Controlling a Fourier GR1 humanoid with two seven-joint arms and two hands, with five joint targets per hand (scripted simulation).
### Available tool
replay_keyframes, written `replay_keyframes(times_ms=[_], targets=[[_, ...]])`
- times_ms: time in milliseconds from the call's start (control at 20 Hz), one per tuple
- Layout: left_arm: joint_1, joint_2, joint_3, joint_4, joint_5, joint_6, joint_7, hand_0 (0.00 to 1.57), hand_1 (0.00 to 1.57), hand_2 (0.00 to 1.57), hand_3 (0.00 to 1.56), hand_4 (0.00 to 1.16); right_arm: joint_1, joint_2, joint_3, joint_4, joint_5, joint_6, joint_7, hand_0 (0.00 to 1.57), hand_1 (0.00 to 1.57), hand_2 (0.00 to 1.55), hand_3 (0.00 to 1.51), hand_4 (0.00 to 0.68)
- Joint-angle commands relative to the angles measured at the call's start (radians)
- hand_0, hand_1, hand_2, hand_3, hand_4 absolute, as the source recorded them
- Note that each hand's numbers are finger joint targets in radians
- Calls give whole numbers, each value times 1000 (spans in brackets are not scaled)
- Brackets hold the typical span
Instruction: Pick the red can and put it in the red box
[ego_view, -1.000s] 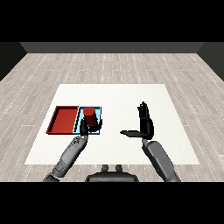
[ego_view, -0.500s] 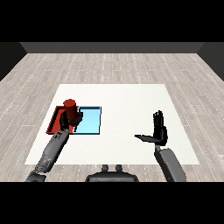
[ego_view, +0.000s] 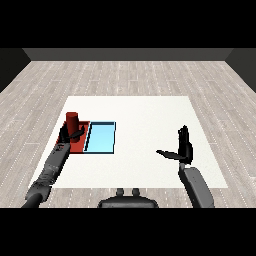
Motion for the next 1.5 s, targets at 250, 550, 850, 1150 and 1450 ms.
replay_keyframes(times_ms=[250, 550, 850, 1150, 1450], targets=[[-153, -66, -2, 418, -79, 48, 88, 738, 738, 732, 737, 812, -38, 40, -33, 126, -22, 38, -46, 0, 0, 0, 0, 0], [-150, -39, 43, 525, -49, 4, 155, 683, 683, 691, 124, 775, -124, 45, -56, 237, -18, 66, -70, 0, 0, 0, 0, 0], [-125, 8, 57, 558, -41, -114, 162, 0, 0, 0, 0, 649, -127, 66, -61, 223, -23, 63, -79, 0, 0, 0, 0, 0], [-175, 69, 34, 564, -72, -158, 226, 0, 0, 0, 0, 0, -100, 63, -94, 229, -41, 96, -111, 0, 0, 0, 0, 0], [-125, 31, 126, 451, 12, -67, -9, 0, 0, 0, 0, 0, -90, 78, -75, 185, -31, 105, -115, 0, 0, 0, 0, 0]])
